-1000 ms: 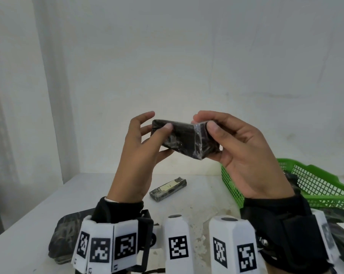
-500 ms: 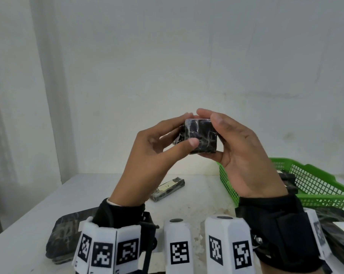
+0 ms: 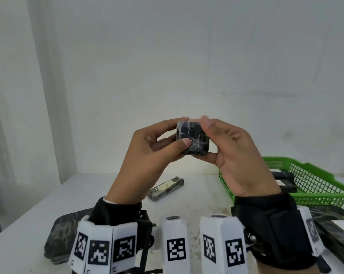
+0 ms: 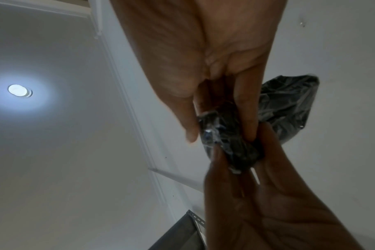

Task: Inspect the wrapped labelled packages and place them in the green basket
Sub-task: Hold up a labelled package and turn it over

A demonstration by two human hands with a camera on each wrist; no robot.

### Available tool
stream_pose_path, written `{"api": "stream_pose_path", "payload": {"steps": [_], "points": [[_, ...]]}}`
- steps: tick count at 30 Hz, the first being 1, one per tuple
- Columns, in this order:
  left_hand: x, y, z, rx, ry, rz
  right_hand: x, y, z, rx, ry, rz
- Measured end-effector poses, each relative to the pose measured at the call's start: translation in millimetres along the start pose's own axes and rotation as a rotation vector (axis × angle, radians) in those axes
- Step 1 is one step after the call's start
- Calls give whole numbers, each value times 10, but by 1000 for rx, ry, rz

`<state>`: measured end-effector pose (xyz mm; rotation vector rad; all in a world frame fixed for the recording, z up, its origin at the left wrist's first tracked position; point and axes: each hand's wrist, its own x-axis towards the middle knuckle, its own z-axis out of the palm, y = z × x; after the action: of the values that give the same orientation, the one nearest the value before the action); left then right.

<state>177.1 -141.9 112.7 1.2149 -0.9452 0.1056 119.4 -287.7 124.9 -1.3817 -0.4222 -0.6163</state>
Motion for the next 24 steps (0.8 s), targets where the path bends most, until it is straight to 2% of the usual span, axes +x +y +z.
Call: {"api": "stream_pose_path", "payload": {"steps": [6,12,18,21,24], "points": [[-3,32,4,6,-18,7,-7,10,-1,-31,62,-84],[-10,51,-41,53,19,1,-4,29,4,-26,-50,-25],[-6,95,-1,-87,-41,-47,14,30,-86,-23,-16,-74],[21,75,15,-143,56,-121,10,25,-140,-29,-65,-86],[50,4,-28,-91,102,-326,8,31,-160,-94,-125,-147]]}}
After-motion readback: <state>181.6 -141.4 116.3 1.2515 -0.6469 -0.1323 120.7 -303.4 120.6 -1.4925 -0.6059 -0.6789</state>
